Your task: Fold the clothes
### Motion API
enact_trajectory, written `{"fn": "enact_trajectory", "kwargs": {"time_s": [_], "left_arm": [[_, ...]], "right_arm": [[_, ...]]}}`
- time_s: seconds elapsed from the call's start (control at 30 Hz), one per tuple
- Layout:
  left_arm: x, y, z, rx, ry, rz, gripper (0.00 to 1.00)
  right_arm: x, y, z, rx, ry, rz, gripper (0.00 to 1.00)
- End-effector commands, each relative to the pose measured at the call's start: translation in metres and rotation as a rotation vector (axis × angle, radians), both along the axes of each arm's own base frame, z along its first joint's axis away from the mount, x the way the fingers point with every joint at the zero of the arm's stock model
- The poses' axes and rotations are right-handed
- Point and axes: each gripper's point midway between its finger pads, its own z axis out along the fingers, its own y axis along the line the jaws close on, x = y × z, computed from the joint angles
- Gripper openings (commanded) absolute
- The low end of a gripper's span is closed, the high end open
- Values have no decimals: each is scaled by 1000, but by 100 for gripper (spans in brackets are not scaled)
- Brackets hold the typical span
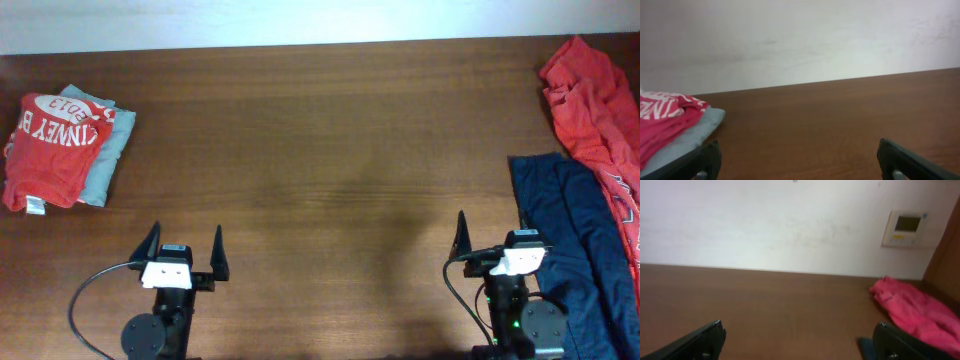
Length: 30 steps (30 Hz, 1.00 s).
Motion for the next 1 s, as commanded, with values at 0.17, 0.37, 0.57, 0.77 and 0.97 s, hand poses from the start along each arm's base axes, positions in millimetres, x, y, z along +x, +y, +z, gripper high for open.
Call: {"fn": "enact_trajectory", "kwargs": {"time_s": [0.17,0.37,0.57,0.77,0.97], "left_arm": [[-8,14,69,-5,1,83,99],[6,15,101,-7,51,81,99],[43,3,143,-29,202,3,99],[69,-4,153,-52,390,-50,99],[85,-7,149,-71,551,-67,99]], "right_arm": [[-31,-8,73,-5,-58,-53,99],[-44,-14,103,-5,7,-89,99],[-25,-15,130,-11,251,-88,99],[1,-15,138,-16,484,-86,99],[36,-15,126,-19,660,-77,98]]}}
